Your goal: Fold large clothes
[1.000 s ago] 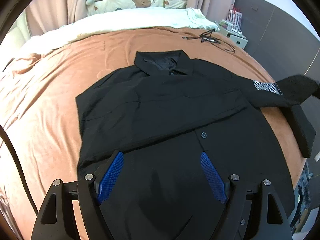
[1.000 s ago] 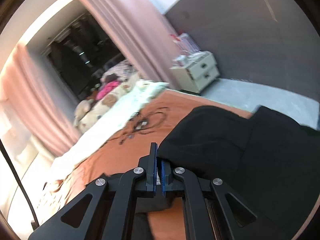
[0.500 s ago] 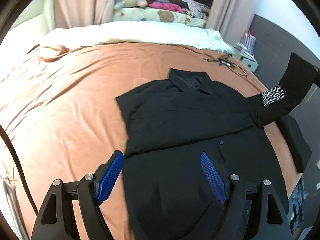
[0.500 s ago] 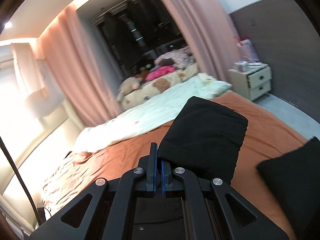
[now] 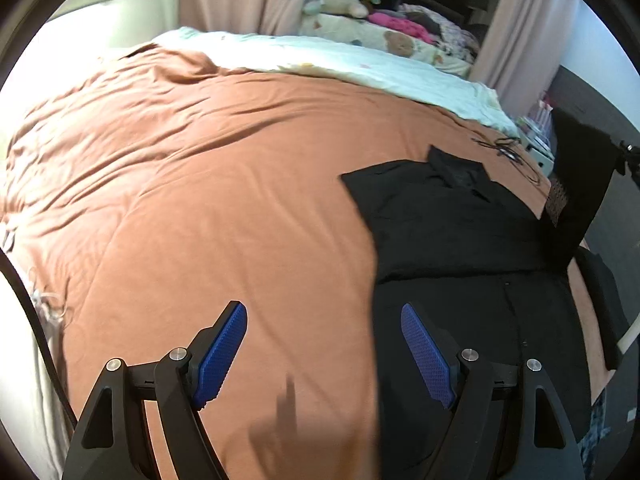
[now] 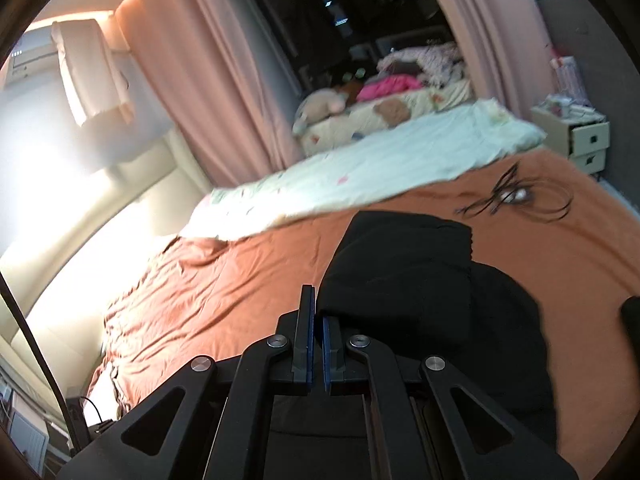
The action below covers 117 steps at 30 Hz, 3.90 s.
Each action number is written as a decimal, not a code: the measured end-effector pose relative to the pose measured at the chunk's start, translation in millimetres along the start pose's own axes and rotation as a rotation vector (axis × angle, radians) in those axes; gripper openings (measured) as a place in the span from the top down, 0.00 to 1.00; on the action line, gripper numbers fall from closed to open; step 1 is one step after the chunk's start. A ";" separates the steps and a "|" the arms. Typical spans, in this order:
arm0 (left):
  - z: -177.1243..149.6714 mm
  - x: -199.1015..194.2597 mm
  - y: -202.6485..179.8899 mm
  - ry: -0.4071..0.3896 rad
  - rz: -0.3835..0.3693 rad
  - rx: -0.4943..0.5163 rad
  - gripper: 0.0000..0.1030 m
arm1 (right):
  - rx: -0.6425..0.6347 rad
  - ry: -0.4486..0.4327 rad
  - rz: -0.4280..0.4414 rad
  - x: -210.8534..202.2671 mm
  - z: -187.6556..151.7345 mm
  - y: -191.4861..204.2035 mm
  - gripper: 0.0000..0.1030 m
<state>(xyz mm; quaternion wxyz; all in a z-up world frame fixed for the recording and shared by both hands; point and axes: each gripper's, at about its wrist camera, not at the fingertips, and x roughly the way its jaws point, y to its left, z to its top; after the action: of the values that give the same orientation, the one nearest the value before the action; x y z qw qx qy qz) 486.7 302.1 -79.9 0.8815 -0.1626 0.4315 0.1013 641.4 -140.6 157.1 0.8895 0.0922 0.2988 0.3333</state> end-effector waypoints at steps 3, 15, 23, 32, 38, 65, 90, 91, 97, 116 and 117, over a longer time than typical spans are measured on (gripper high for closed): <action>-5.6 -0.5 20.5 0.004 0.019 -0.028 0.22 | 0.013 0.037 -0.008 24.8 -1.9 -0.1 1.00; -10.2 12.3 34.6 0.035 0.014 -0.069 0.22 | 0.030 0.226 -0.005 46.3 -8.2 -53.5 0.25; 2.1 26.9 -20.8 0.038 -0.055 0.004 0.22 | -0.016 0.232 -0.026 -32.9 -14.4 -113.1 0.25; 22.7 45.4 -97.1 0.051 -0.117 0.108 0.22 | 0.086 0.177 -0.155 -118.0 -24.6 -224.7 0.25; 44.6 60.5 -164.9 0.057 -0.152 0.211 0.22 | 0.151 0.159 -0.224 -156.7 -37.9 -289.9 0.25; 54.0 181.5 -288.2 0.198 -0.104 0.403 0.70 | 0.248 0.224 -0.326 -93.8 -120.3 -276.9 0.25; 34.7 130.8 -240.4 0.219 -0.109 0.305 0.22 | 0.194 0.296 -0.411 -48.9 -130.6 -283.1 0.25; 36.4 138.2 -252.5 0.222 -0.104 0.321 0.22 | 0.185 0.294 -0.411 -47.6 -129.0 -282.3 0.26; 34.6 188.1 -293.2 0.270 -0.057 0.359 0.22 | 0.097 0.308 -0.436 -33.0 -117.7 -274.3 0.28; 51.3 196.6 -280.5 0.275 -0.086 0.361 0.76 | 0.096 0.293 -0.501 -1.1 -99.7 -298.3 0.67; 60.3 185.7 -279.8 0.245 -0.100 0.367 0.76 | 0.114 0.289 -0.497 -3.2 -101.1 -301.9 0.67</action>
<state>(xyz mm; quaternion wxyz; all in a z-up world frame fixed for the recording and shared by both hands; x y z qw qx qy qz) 732.6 72.5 -136.9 0.8413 -0.0315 0.5379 -0.0431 741.9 -375.9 -32.4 0.8855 0.0175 0.4540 0.0975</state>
